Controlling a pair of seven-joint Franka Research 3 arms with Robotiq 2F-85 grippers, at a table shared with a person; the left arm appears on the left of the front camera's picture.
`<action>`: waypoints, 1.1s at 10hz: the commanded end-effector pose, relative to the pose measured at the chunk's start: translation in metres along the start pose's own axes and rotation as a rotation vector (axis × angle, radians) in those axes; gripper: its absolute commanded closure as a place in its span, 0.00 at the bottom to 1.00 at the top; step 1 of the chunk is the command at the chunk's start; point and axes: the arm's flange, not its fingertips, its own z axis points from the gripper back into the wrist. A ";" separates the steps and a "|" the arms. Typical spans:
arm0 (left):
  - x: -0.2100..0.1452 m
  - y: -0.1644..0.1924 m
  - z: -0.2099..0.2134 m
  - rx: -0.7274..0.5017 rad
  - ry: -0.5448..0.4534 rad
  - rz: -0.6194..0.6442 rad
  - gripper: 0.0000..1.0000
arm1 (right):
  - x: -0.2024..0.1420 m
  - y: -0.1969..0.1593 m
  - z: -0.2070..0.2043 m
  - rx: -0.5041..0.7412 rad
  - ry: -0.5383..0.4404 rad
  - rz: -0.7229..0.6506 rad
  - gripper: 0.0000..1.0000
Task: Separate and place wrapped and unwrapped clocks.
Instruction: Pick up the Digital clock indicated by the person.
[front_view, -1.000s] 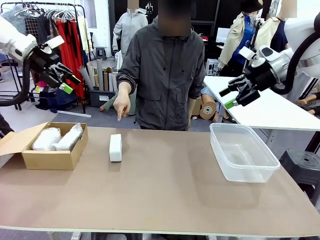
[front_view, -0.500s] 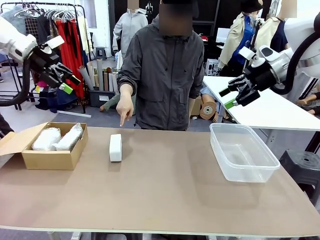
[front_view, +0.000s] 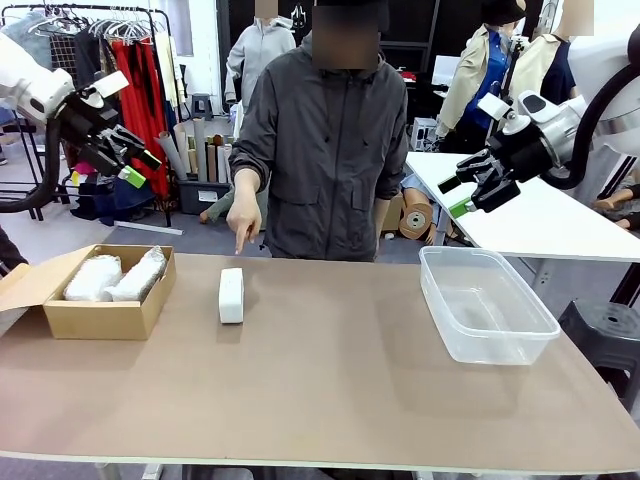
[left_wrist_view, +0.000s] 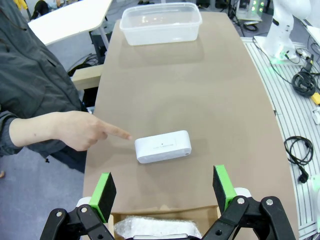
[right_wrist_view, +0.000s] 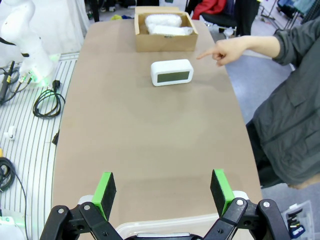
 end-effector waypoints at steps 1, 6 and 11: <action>0.001 -0.001 0.002 -0.006 0.005 -0.008 0.00 | 0.002 0.000 0.001 0.001 0.000 0.004 0.00; 0.001 -0.001 0.002 -0.006 0.005 -0.008 0.00 | 0.016 0.003 -0.013 0.045 0.016 0.015 0.00; 0.001 -0.001 0.002 -0.006 0.005 -0.008 0.00 | 0.073 0.021 -0.098 -0.058 0.165 -0.272 0.00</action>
